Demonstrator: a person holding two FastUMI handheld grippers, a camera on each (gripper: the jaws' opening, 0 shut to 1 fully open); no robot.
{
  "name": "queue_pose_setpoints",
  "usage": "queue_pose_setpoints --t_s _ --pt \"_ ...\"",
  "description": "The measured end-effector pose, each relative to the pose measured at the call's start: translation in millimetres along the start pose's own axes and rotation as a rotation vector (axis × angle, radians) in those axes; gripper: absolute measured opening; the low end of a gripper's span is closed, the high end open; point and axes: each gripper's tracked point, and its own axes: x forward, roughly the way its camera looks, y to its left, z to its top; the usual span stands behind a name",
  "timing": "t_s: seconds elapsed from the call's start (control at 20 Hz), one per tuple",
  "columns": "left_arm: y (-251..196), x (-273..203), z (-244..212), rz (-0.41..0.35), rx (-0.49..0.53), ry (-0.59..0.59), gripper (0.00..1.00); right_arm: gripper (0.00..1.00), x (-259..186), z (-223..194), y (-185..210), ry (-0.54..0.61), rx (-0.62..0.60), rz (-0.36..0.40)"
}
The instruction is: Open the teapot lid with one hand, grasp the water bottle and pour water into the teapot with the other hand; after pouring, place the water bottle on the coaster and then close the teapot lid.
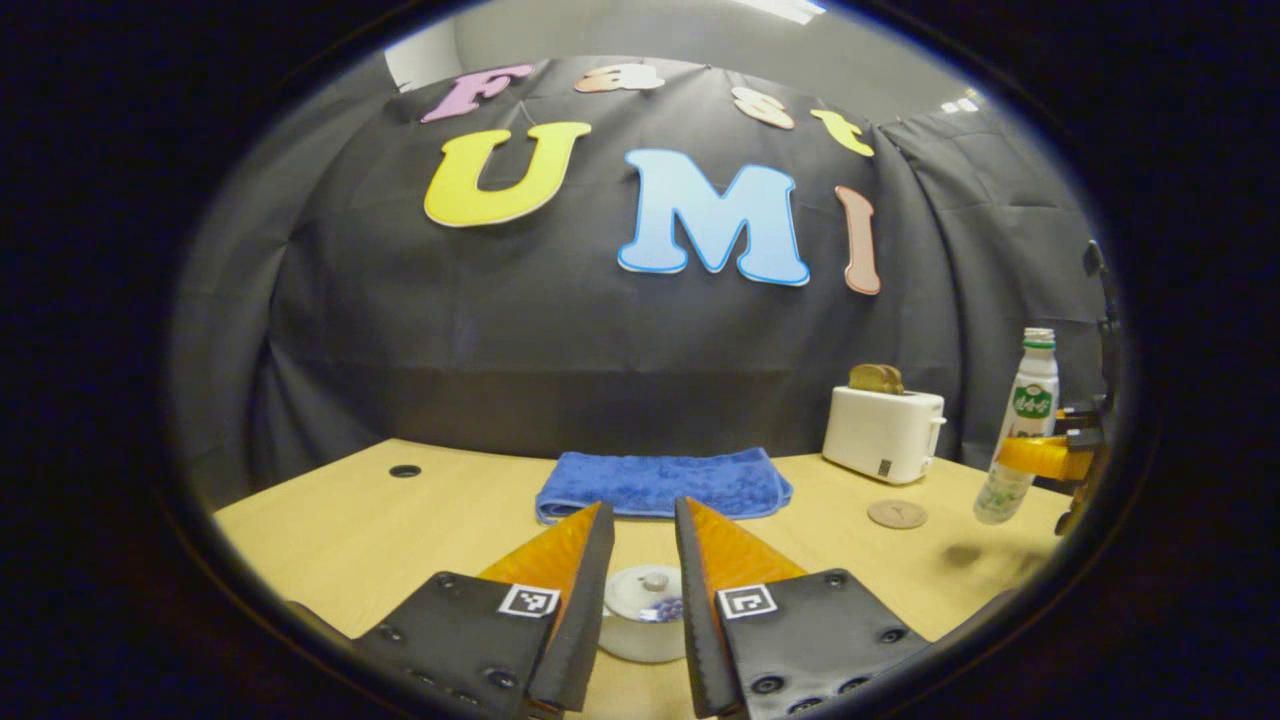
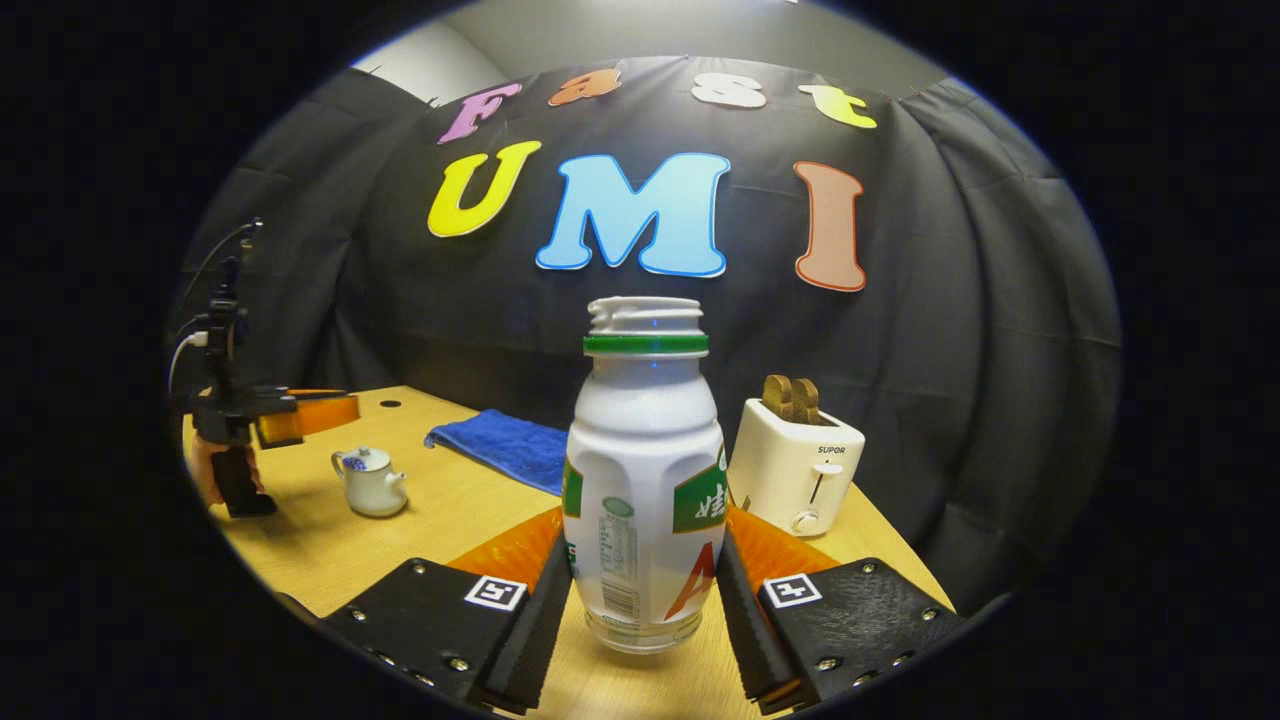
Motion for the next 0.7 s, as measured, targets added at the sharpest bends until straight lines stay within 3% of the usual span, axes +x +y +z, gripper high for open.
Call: queue_pose_setpoints --t_s 0.1,0.25,0.4,0.45,0.7 --pt "-6.0 -31.3 16.2 -0.02 -0.014 -0.039 0.53 0.71 17.1 -0.2 -5.5 0.004 0.012 -0.022" --pt "-5.4 -79.7 24.9 -0.032 -0.039 -0.074 0.99 0.71 50.3 -4.2 -20.0 0.019 0.05 -0.058" --pt "6.7 -122.3 41.9 -0.016 -0.094 -0.114 1.0 0.71 89.9 -14.2 -39.3 0.038 0.136 -0.117" --pt "10.4 -134.3 47.3 -0.016 -0.1 -0.121 0.95 0.71 102.8 -22.0 -44.4 0.055 0.146 -0.133" --pt "4.5 -172.4 50.7 -0.031 -0.043 -0.142 0.96 0.71 139.3 -45.2 -49.9 0.098 0.157 -0.18"
